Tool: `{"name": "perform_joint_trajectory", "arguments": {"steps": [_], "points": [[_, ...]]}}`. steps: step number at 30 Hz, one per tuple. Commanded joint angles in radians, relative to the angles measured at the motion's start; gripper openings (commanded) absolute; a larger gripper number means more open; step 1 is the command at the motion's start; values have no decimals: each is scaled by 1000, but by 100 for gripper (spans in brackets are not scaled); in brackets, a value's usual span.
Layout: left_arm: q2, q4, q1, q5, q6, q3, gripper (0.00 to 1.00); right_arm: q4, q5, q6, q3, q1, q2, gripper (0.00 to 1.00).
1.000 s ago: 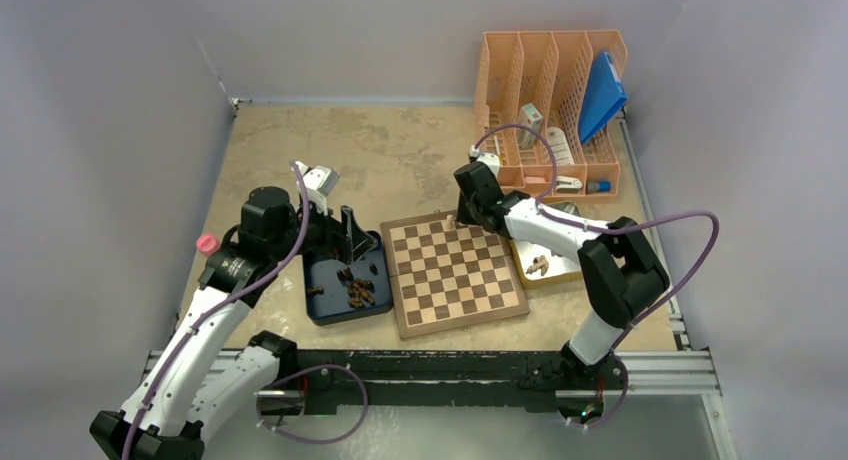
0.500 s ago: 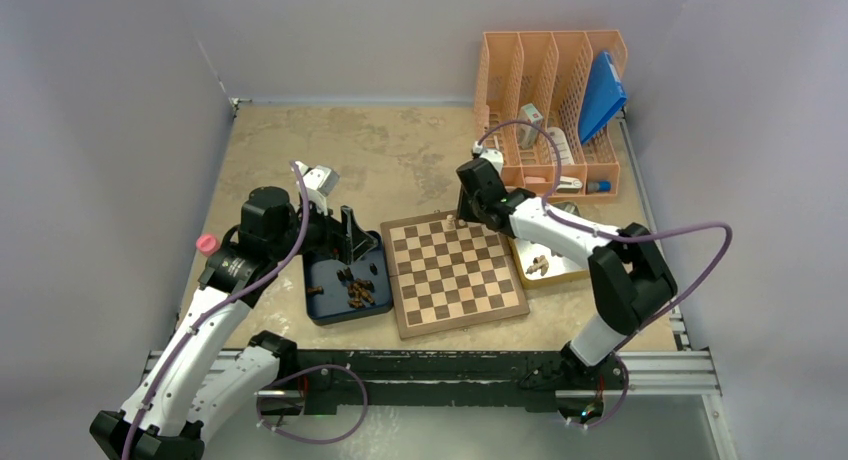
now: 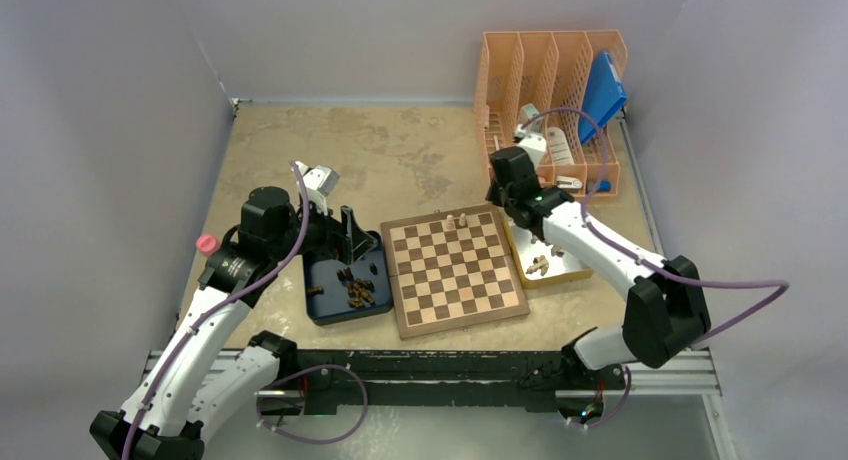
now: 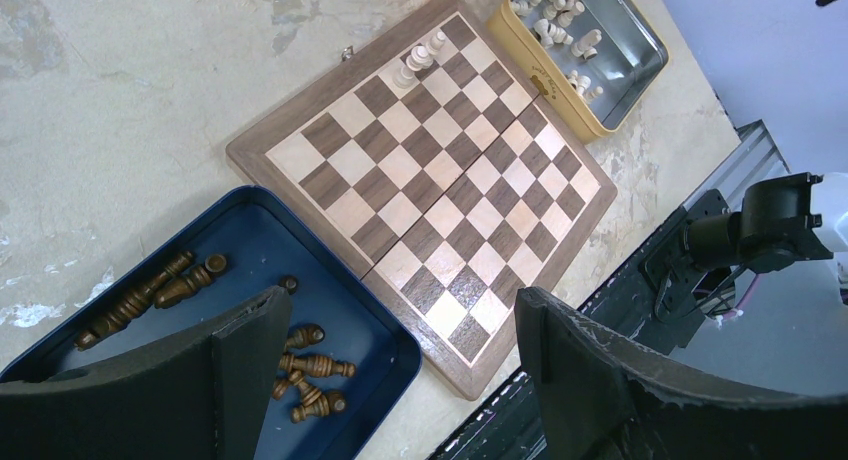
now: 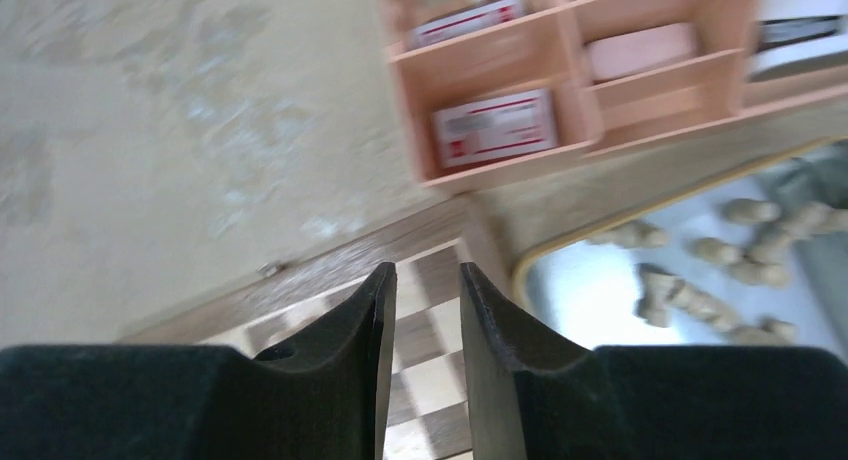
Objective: Set up the chess pieces on the board
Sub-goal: Place the chess piece on the chessboard, then pick up the chess piece from the storage box.
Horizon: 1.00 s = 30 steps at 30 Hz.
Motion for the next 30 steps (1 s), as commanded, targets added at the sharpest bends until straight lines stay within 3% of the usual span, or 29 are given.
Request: {"name": "perform_joint_trajectory", "arguments": {"steps": [1,15,30], "points": [[-14,31,4,1,-9,-5,83,-5,62,23,-55,-119,-39,32],[-14,31,4,1,-9,-5,83,94,43,79,-216,-341,1,31],[-11,33,4,9,-8,-6,83,160,2,89,-233,-402,83,30]]}}
